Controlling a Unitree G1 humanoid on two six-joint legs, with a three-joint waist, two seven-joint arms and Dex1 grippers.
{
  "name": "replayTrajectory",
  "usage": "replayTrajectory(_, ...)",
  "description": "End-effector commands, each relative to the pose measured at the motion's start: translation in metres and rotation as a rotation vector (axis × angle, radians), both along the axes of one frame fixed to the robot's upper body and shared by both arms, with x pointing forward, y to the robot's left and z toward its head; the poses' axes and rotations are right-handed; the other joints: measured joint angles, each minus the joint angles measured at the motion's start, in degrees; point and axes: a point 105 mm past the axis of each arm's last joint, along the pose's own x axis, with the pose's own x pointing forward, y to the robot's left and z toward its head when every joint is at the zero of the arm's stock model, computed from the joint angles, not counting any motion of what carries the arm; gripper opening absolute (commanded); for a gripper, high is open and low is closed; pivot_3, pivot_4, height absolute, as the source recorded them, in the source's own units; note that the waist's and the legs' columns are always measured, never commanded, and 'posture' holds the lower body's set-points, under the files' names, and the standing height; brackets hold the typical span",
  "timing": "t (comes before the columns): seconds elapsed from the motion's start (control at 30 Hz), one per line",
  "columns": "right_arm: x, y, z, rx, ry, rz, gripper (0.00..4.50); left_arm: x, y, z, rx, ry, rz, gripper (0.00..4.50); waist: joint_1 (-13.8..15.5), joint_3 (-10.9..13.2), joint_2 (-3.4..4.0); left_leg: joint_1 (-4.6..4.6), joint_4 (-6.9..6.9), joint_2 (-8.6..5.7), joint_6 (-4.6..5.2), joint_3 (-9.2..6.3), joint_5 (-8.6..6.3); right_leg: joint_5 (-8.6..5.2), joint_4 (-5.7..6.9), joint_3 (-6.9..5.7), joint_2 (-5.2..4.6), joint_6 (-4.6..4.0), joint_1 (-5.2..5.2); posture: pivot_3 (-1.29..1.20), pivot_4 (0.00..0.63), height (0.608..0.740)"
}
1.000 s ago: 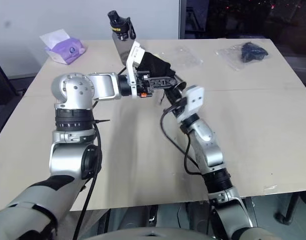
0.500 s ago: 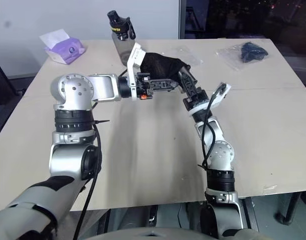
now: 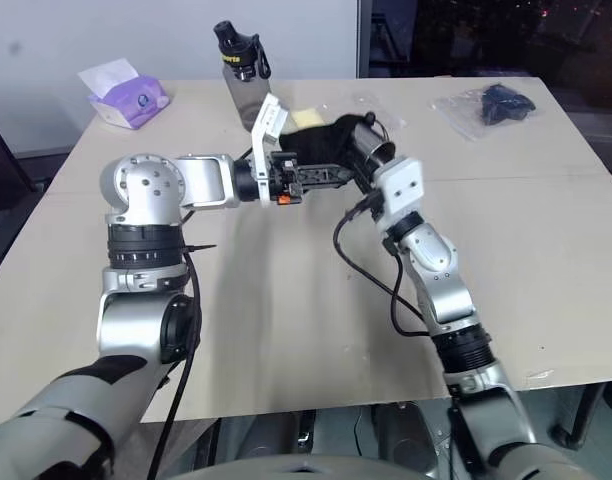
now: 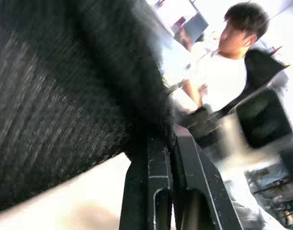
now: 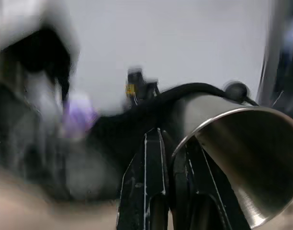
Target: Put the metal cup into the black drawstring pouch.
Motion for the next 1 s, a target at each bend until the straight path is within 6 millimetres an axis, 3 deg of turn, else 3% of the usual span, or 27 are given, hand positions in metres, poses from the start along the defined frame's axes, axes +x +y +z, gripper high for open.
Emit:
replayTrajectory(0.03, -0.004, 0.018, -0.014, -0.31, -0.187, 0.008, 0.06, -0.018, -0.016, 0.021, -0.062, -0.069, -0.113, 0.0, 0.0, 0.01, 0.01, 0.0, -0.01, 0.0, -0.03, -0.01, 0.02, 0.0, 0.01, 0.0, 0.01, 0.0, -0.02, 0.0, 0.15, 0.74)
replayTrajectory(0.23, -0.001, 0.018, -0.034, -0.609, -0.343, 0.003, 0.06, -0.022, -0.018, 0.024, -0.084, -0.076, -0.127, 0.0, 0.03, 0.0, 0.0, -0.01, 0.0, -0.02, -0.24, 0.0, 0.14, 0.0, 0.0, 0.05, 0.0, -0.01, -0.02, 0.0, 0.15, 0.74)
replayTrajectory(0.33, 0.001, 0.018, -0.032, -0.637, -0.378, -0.021, 0.06, -0.023, -0.019, 0.023, -0.084, -0.076, -0.134, 0.0, 0.02, 0.0, 0.0, -0.01, -0.02, -0.01, -0.27, -0.02, 0.16, 0.0, 0.0, 0.04, 0.0, -0.01, -0.02, 0.0, 0.15, 0.74)
replayTrajectory(0.4, 0.003, 0.018, -0.018, -0.451, -0.296, -0.041, 0.06, -0.025, -0.019, 0.022, -0.085, -0.078, -0.14, 0.0, 0.01, 0.01, -0.01, -0.02, -0.02, -0.01, -0.27, -0.02, 0.16, 0.0, -0.01, 0.04, 0.0, -0.01, -0.02, 0.0, 0.15, 0.74)
replayTrajectory(0.5, 0.008, 0.007, 0.008, 0.121, 0.001, -0.014, 0.06, -0.028, -0.019, 0.024, -0.104, -0.079, -0.158, 0.0, -0.05, 0.0, -0.01, 0.01, -0.03, 0.02, -0.27, -0.08, 0.16, 0.01, -0.01, 0.04, 0.01, -0.02, 0.0, 0.0, 0.15, 0.74)
replayTrajectory(0.77, 0.021, -0.037, 0.036, 1.182, 0.546, 0.293, 0.06, -0.036, -0.02, 0.023, -0.107, -0.081, -0.203, 0.0, 0.41, 0.01, 0.01, 0.02, -0.04, -0.09, -0.14, -0.48, 0.09, 0.02, 0.0, -0.1, -0.16, -0.02, 0.12, 0.0, 0.15, 0.74)
replayTrajectory(0.87, 0.024, -0.052, 0.04, 1.424, 0.625, 0.371, 0.06, -0.037, -0.02, 0.022, -0.107, -0.081, -0.209, 0.0, 0.42, 0.02, 0.02, 0.02, -0.06, -0.07, -0.14, -0.54, 0.08, 0.02, 0.01, -0.19, -0.14, -0.03, 0.11, 0.0, 0.15, 0.74)
replayTrajectory(1.0, 0.023, -0.065, 0.047, 1.602, 0.669, 0.474, 0.06, -0.039, -0.02, 0.022, -0.106, -0.081, -0.218, 0.0, 0.32, 0.03, 0.04, 0.0, -0.1, -0.08, -0.13, -0.53, 0.08, 0.01, -0.01, -0.22, -0.13, -0.02, 0.1, 0.0, 0.15, 0.74)
